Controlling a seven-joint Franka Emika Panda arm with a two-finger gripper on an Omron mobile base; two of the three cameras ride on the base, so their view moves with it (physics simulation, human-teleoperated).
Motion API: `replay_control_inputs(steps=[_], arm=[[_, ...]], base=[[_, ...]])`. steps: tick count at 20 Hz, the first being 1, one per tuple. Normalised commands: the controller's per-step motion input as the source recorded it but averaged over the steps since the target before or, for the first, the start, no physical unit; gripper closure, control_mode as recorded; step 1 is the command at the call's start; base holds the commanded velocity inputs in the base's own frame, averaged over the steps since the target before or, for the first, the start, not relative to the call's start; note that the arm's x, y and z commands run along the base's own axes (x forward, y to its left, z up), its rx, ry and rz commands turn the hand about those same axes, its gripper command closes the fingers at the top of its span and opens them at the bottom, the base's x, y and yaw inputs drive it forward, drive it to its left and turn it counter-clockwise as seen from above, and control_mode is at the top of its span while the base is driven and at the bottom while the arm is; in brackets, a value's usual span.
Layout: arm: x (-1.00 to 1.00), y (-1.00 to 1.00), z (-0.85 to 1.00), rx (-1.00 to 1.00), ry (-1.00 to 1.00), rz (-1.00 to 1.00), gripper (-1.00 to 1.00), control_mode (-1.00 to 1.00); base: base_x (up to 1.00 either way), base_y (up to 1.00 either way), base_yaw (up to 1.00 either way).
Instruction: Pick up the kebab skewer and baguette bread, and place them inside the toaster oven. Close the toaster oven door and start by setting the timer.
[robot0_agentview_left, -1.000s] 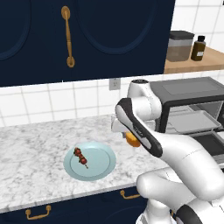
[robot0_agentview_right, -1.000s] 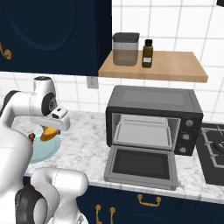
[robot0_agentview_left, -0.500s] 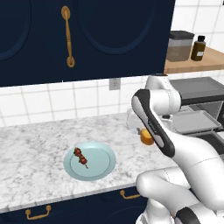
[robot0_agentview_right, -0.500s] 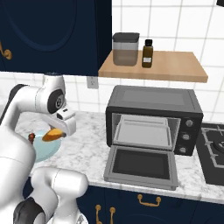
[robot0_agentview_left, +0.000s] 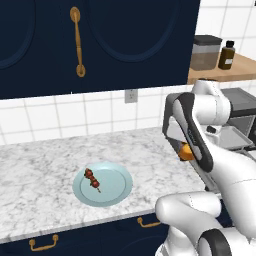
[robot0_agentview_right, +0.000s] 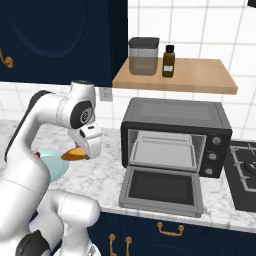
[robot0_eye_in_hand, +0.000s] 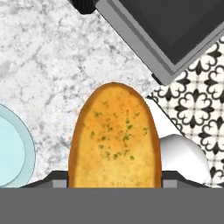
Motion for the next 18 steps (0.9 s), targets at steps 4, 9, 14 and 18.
replay_control_inputs(steps=[4,9,14,18], arm=[[0.00,-0.71,0.00,0.00,0.02,-0.29,1.00,-1.00],[-0.01,-0.74,0.00,-0.04,-0.04,-0.21,1.00,-1.00],[0.00,-0.73,0.00,-0.04,-0.11,-0.20,1.00,-1.00],[0.00,-0.71,-0.03,-0.03,-0.13,-0.19,1.00,-1.00]], base=[[0.00,0.00,0.00],[0.00,0.00,0.00],[0.00,0.00,0.00],[0.00,0.00,0.00]])
